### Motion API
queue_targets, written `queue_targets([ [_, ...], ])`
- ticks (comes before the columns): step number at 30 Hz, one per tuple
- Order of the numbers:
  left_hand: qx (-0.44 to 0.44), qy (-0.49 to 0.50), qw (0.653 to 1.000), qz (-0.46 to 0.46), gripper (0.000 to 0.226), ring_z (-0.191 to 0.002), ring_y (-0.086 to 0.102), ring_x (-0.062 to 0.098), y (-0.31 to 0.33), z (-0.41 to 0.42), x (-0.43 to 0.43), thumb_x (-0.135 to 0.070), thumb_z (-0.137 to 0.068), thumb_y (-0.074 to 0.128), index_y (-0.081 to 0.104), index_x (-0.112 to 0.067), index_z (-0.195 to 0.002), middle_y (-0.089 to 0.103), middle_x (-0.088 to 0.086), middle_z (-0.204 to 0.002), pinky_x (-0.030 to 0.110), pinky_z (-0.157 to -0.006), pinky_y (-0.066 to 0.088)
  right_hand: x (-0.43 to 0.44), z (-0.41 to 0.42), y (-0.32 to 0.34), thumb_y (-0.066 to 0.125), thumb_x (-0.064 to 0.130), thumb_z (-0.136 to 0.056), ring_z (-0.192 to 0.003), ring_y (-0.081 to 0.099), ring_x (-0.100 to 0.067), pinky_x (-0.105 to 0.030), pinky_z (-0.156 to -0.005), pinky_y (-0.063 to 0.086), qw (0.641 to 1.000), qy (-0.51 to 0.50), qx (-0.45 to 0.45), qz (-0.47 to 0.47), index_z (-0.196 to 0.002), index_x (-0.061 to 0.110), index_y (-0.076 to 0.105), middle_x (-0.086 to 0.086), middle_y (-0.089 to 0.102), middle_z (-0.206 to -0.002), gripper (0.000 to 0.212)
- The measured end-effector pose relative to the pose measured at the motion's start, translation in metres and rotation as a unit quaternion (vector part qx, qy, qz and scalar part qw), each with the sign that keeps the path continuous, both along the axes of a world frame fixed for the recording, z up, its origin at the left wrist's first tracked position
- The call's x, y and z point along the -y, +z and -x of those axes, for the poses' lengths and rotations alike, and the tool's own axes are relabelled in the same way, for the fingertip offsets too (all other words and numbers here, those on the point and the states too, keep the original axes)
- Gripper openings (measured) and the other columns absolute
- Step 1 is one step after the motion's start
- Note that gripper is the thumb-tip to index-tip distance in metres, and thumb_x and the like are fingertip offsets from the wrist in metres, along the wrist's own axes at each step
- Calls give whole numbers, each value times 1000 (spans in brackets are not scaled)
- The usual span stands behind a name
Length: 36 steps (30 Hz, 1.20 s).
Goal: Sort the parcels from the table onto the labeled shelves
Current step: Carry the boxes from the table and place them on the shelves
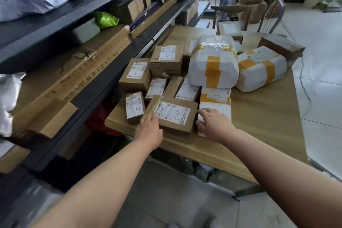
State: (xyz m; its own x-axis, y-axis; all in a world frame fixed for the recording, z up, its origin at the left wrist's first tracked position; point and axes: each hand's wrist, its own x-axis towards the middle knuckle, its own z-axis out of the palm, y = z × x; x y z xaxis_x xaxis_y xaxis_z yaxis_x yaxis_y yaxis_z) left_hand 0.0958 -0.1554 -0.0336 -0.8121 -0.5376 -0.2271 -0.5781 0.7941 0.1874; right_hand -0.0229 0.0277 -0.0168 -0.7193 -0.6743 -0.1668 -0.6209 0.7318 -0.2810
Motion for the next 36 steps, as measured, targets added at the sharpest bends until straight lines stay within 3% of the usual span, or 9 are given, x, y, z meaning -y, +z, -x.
queue_targets([
  [6,17,48,998,-41,72,-148,7,25,-14,0,33,-32,-95,56,16,-15,-152,3,4,-163,45,-115,29,52,16,-17,43,32,-97,-139,29,-26,-45,-109,31,1000,6,-13,-28,-139,16,40,-7,33,-151,45],
  [11,12,50,992,-114,83,-144,21,28,-25,6,49,-32,-91,63,9,-20,-153,13,2,-160,47,-112,34,76,32,-33,44,32,-96,-142,24,-25,-46,-112,24,998,-29,-7,-58,-143,19,34,-6,30,-153,50],
  [14,-1,40,992,-118,85,-141,26,27,-27,9,57,-23,-91,62,5,-23,-153,10,2,-160,45,-109,36,83,33,-36,46,41,-92,-114,52,-25,-43,-93,40,995,-26,-64,-66,-127,21,47,-3,55,-126,40],
  [18,-35,110,983,-140,88,-140,30,29,-36,2,61,-6,-89,55,-3,-21,-154,3,7,-161,40,-104,38,90,25,-37,46,50,-89,-84,52,-17,-33,-68,42,996,-13,-37,-85,-107,24,53,3,59,-101,32],
  [22,-124,267,906,-303,59,-120,50,28,-42,-1,49,-12,-95,46,23,-15,-149,46,9,-141,34,-90,44,98,15,-46,47,36,-93,-104,57,-23,-36,-85,45,991,-62,120,0,-138,18,36,-6,56,-123,49],
  [24,-157,323,843,-399,33,-112,54,26,-45,-1,39,-17,-97,43,46,-14,-130,56,10,-129,38,-95,45,97,15,-49,48,33,-94,-113,56,-24,-35,-90,45,982,-72,175,22,-150,20,17,-7,51,-134,65],
  [27,-192,359,772,-489,22,-99,60,19,-42,-3,24,-32,-99,44,52,-22,-117,63,1,-112,42,-84,52,86,13,-51,51,33,-93,-113,55,-21,-27,-83,41,973,-58,222,23,-152,32,9,-3,50,-137,73],
  [30,-207,359,752,-513,22,-90,59,7,-39,-9,4,-33,-102,43,45,-29,-123,64,-9,-107,26,-63,45,65,0,-55,52,33,-93,-113,56,-20,-25,-77,40,975,-35,217,33,-150,38,7,0,52,-137,73],
  [36,-248,403,728,-496,29,-93,65,15,-31,-30,-38,-20,-102,46,42,-24,-130,65,1,-118,27,-57,48,29,-23,-56,52,37,-92,-112,58,-16,-29,-80,48,979,8,179,95,-150,41,4,8,52,-138,75],
])
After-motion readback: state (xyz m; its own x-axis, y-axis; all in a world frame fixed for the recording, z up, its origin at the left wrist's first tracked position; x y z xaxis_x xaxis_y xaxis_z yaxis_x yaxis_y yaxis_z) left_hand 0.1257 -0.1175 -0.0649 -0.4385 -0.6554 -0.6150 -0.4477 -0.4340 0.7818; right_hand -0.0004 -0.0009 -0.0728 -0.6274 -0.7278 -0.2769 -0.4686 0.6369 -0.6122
